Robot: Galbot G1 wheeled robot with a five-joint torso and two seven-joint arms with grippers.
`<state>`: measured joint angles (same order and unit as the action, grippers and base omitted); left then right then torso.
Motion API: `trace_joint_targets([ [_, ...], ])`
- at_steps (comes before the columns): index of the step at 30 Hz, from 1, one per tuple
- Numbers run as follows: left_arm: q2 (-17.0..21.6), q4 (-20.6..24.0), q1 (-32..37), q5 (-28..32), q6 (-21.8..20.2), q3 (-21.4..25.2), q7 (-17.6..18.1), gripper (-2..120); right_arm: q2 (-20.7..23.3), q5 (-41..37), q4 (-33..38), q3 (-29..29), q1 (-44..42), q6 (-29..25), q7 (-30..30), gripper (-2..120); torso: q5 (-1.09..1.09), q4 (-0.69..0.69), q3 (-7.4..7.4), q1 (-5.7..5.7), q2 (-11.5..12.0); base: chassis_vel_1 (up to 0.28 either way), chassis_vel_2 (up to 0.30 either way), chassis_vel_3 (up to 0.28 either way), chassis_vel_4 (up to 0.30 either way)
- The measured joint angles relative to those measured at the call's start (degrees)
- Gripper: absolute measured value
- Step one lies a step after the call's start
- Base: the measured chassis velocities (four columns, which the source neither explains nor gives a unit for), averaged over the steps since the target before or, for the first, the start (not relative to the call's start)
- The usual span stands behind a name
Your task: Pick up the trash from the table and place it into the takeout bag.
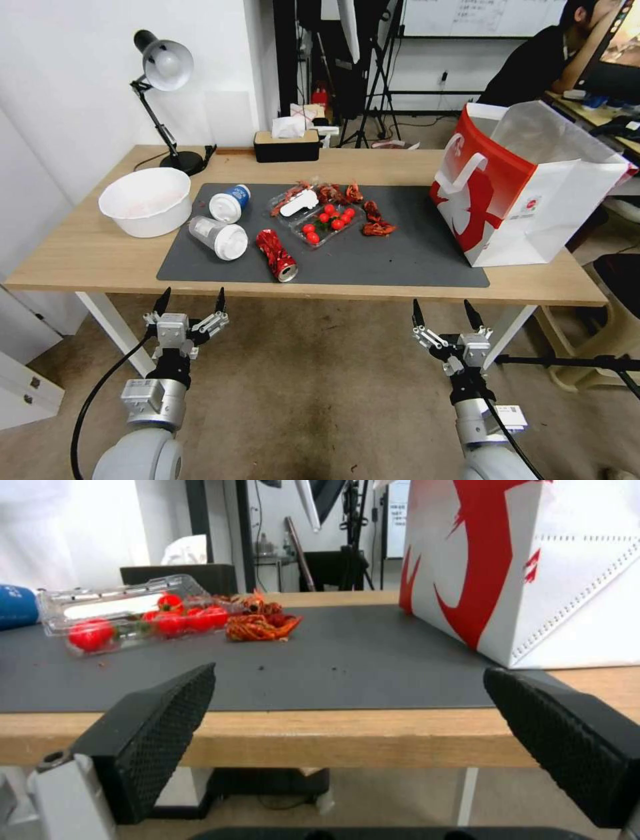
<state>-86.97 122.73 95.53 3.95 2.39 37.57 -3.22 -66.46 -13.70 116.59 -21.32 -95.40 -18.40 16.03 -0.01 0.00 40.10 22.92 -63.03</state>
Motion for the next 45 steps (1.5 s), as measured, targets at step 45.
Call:
trace_joint_targets([
  [45,2.81,-4.71,-18.58,18.49,-17.07,-25.54,20.83,100,-2.78,1.85,2.54,-0.75,0.36,2.17,1.24,100,0.01,0.0,0.01,0.0,0.01,0.0,0.0,0.0,0.0],
])
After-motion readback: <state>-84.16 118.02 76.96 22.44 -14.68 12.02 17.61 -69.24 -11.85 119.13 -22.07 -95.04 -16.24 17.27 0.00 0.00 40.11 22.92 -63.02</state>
